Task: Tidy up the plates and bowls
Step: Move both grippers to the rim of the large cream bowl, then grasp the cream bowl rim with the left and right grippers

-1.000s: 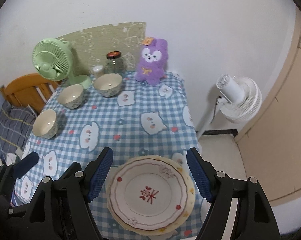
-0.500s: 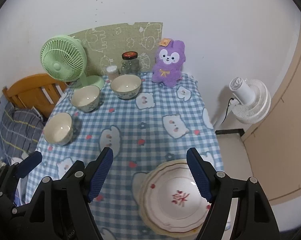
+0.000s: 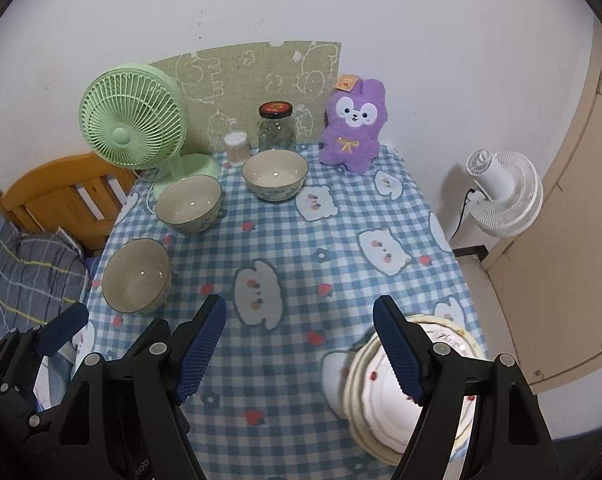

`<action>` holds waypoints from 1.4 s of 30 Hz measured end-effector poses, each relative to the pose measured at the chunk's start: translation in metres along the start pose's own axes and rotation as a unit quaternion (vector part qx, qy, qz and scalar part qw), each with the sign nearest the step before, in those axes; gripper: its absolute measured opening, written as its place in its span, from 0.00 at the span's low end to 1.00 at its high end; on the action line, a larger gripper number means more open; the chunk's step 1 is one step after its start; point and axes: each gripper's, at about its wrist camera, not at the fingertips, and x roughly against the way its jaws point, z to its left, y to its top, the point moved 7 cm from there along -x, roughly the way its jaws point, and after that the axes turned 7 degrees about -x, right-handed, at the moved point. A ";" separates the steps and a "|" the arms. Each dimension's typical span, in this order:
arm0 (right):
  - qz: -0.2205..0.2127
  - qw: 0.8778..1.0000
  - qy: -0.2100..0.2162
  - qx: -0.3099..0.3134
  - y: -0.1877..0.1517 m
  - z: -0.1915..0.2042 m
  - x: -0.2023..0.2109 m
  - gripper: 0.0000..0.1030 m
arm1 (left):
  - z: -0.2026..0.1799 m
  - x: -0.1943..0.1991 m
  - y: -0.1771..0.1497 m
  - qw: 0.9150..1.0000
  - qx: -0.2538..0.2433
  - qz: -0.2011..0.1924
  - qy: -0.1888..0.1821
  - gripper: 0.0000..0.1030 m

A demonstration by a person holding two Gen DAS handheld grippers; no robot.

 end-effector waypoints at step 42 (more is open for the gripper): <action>0.078 0.996 0.035 0.013 -0.017 0.152 -0.166 0.68 | 0.147 -0.149 -0.016 0.996 0.036 0.080 0.034 0.56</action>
